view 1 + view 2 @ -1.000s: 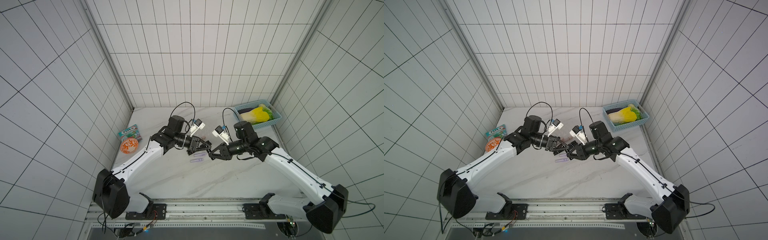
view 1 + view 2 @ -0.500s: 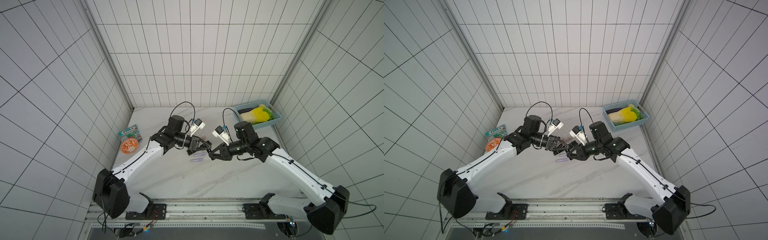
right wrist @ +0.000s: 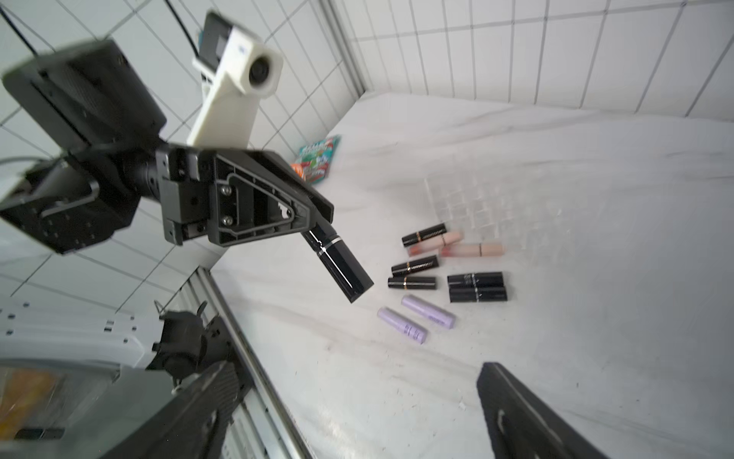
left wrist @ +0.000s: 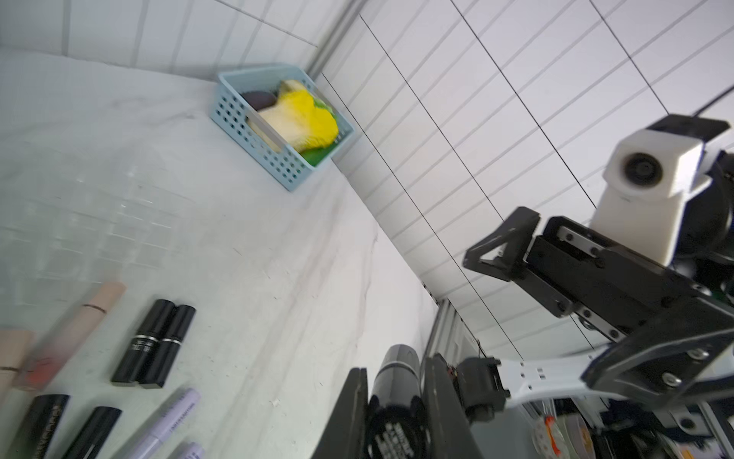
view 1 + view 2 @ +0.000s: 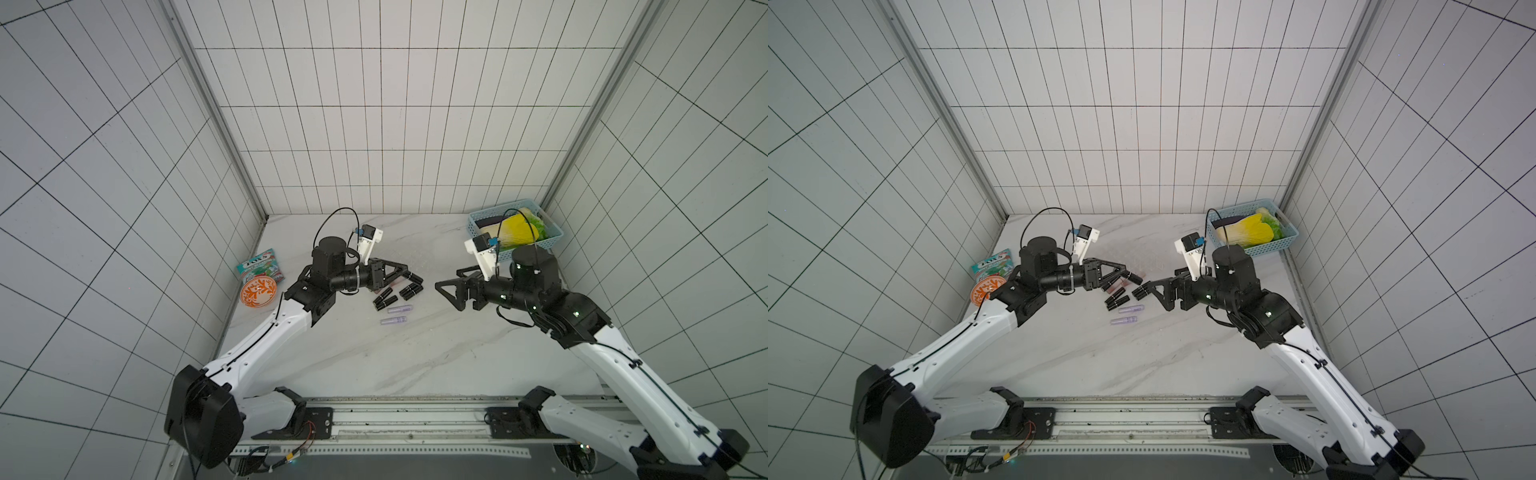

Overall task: Arrange the lipsticks in the organizer
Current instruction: Pick up the lipstick at the center of the board.

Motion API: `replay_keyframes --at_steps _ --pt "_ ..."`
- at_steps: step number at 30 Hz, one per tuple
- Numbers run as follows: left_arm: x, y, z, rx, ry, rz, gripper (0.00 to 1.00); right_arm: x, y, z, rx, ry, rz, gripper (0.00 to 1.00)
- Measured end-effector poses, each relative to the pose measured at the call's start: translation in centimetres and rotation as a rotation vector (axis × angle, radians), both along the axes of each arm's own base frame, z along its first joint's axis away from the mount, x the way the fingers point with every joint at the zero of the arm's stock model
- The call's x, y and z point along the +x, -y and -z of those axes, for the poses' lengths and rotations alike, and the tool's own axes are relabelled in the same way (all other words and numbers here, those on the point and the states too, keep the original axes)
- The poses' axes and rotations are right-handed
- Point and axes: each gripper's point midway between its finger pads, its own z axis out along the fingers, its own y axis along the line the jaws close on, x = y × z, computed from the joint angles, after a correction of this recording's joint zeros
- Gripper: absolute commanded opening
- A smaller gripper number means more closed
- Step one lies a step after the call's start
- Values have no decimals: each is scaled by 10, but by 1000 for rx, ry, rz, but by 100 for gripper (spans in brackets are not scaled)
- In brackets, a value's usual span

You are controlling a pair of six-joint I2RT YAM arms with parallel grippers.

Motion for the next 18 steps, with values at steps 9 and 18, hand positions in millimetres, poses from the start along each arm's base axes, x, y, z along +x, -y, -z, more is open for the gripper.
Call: replay_keyframes --at_steps 9,18 --pt "20 -38 -8 -81 80 -266 0 35 12 26 55 -46 178 99" --pt "-1 -67 -65 -361 230 -368 0 51 -27 -53 458 -12 88 94"
